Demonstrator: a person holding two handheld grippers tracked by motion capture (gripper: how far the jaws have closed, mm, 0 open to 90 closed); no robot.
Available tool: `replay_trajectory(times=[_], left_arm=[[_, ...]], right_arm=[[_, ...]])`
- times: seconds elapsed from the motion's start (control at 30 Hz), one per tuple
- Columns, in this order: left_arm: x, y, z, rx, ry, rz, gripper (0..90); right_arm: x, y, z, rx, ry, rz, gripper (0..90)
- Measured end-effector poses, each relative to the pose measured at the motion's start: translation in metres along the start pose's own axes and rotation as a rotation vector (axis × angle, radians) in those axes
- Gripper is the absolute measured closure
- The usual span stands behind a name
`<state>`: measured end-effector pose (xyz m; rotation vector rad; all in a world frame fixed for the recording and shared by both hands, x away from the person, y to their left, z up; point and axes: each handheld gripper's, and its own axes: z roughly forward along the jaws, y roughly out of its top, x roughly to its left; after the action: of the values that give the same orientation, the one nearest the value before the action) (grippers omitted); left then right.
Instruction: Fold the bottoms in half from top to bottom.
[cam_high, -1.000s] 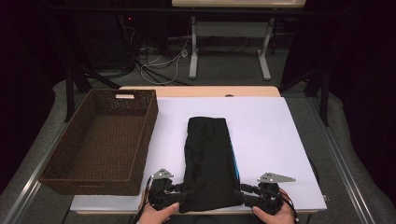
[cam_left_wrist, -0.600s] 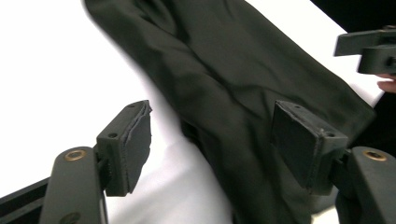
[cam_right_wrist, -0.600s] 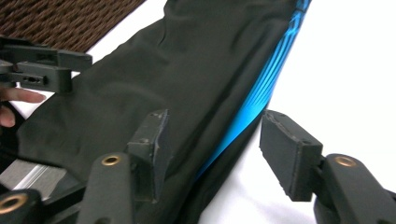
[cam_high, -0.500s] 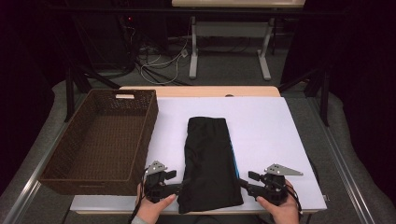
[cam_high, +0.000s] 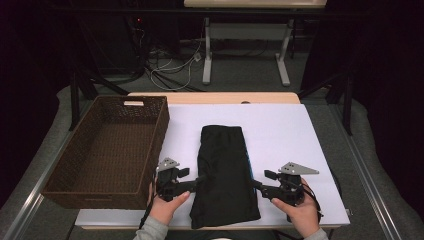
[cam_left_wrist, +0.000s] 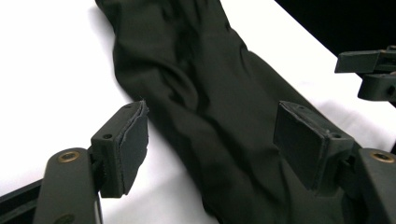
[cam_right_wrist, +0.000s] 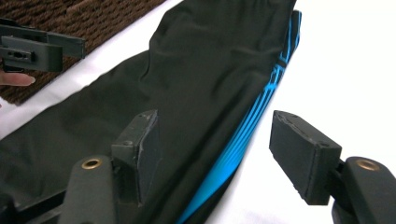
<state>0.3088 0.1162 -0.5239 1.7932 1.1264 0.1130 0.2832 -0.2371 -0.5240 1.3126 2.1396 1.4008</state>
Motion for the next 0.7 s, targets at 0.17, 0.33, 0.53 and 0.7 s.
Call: replay_trajectory(times=[0.17,0.33,0.53,0.7], left_arm=[[0.0,0.017,0.006,-0.025,-0.002,0.016,22.7],[0.002,0.032,0.011,-0.033,-0.013,0.028,17.6],[0.007,0.042,0.016,-0.043,-0.01,0.034,15.3],[0.007,0.051,0.023,-0.07,-0.007,0.025,13.5]], right_arm=[[-0.004,0.011,0.006,-0.035,-0.005,-0.043,26.6],[-0.012,0.025,0.008,-0.031,-0.055,-0.077,24.5],[-0.027,0.046,0.008,-0.053,-0.087,-0.049,16.4],[-0.029,0.058,0.012,-0.069,-0.115,-0.071,13.8]])
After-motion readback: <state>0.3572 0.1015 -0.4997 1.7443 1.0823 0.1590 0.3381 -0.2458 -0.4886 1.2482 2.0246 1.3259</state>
